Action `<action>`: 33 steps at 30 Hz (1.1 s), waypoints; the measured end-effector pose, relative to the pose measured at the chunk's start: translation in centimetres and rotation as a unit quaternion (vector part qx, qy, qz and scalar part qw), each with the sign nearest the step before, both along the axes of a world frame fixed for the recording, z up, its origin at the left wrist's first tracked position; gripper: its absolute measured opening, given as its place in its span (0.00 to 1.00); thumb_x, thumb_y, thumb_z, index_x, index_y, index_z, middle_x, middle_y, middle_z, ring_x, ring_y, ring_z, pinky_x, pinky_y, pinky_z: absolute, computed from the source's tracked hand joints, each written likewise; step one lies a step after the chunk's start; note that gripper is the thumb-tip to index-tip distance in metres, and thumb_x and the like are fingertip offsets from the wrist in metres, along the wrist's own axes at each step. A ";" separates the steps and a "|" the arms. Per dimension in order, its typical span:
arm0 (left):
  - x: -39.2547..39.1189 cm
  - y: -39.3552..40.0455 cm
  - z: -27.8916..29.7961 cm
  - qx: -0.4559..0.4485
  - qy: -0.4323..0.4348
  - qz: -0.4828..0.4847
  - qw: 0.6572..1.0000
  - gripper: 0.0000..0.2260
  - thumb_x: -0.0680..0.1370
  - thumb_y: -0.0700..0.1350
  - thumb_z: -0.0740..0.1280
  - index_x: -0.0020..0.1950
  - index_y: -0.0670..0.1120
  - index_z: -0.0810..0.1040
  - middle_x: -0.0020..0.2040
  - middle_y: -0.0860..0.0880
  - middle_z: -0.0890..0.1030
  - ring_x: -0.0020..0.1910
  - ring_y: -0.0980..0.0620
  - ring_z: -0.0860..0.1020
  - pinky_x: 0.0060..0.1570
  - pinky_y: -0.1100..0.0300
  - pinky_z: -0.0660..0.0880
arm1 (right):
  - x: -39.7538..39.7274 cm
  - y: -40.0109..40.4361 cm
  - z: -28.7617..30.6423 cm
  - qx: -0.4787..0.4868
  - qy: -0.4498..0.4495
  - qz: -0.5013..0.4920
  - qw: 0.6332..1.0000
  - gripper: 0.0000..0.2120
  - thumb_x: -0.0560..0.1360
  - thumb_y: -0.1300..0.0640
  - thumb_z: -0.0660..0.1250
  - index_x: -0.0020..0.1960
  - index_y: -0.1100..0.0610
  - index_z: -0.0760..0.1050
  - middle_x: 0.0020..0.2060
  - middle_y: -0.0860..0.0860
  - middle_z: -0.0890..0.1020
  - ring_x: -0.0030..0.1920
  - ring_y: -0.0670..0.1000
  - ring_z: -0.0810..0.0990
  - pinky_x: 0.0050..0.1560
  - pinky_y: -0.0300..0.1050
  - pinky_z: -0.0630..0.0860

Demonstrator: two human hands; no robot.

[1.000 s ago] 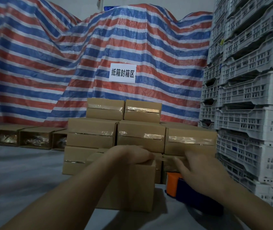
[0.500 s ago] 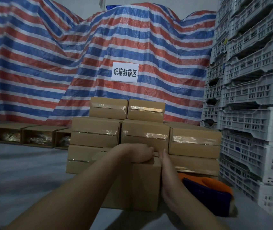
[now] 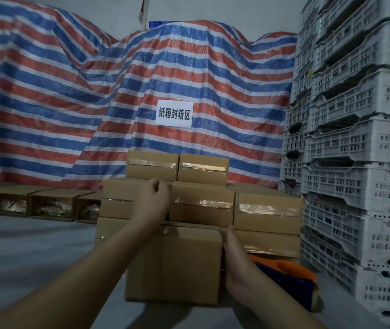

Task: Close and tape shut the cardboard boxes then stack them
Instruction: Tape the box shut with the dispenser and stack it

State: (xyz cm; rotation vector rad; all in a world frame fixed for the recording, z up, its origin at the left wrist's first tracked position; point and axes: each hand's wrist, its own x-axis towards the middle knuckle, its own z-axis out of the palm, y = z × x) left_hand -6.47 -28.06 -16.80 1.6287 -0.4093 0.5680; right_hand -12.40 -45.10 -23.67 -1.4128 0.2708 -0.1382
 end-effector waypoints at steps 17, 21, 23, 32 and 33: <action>-1.4 4.9 -7.3 0.039 0.227 -0.055 0.972 0.44 0.64 0.74 0.55 0.74 0.50 0.67 0.72 0.43 0.70 0.70 0.42 0.69 0.69 0.44 0.64 | -1.8 2.1 -1.5 -0.176 -0.073 -0.036 0.981 0.32 0.78 0.34 0.59 0.79 0.45 0.62 0.70 0.50 0.73 0.69 0.54 0.72 0.71 0.53 0.69; -2.0 5.1 -6.5 0.024 0.259 -0.048 0.964 0.45 0.64 0.73 0.61 0.72 0.45 0.69 0.70 0.40 0.72 0.67 0.40 0.71 0.69 0.43 0.67 | -2.3 1.8 1.0 -0.192 -0.052 -0.045 0.979 0.32 0.78 0.30 0.56 0.72 0.51 0.71 0.64 0.52 0.76 0.55 0.50 0.72 0.56 0.47 0.67; -2.3 4.9 -6.2 0.031 0.257 -0.062 0.964 0.43 0.66 0.73 0.61 0.72 0.46 0.69 0.69 0.41 0.72 0.68 0.40 0.71 0.69 0.44 0.66 | -2.6 1.5 1.5 -0.202 -0.060 -0.046 0.977 0.27 0.76 0.30 0.58 0.64 0.48 0.73 0.54 0.46 0.77 0.50 0.47 0.73 0.52 0.45 0.69; -5.3 2.1 1.6 0.087 0.056 -0.121 0.987 0.14 0.67 0.68 0.64 0.46 0.61 0.74 0.45 0.63 0.76 0.42 0.65 0.75 0.35 0.68 0.67 | -4.9 -4.2 5.2 -0.193 -0.235 -0.060 0.951 0.35 0.68 0.44 0.76 0.72 0.43 0.70 0.59 0.45 0.81 0.54 0.47 0.81 0.46 0.43 0.80; -5.4 0.9 3.1 0.060 0.040 -0.117 0.990 0.15 0.67 0.68 0.64 0.45 0.60 0.74 0.45 0.62 0.76 0.42 0.63 0.74 0.35 0.66 0.67 | -5.1 -5.1 6.3 -0.199 -0.258 -0.066 0.943 0.38 0.66 0.42 0.77 0.73 0.41 0.68 0.59 0.44 0.80 0.54 0.46 0.82 0.44 0.41 0.80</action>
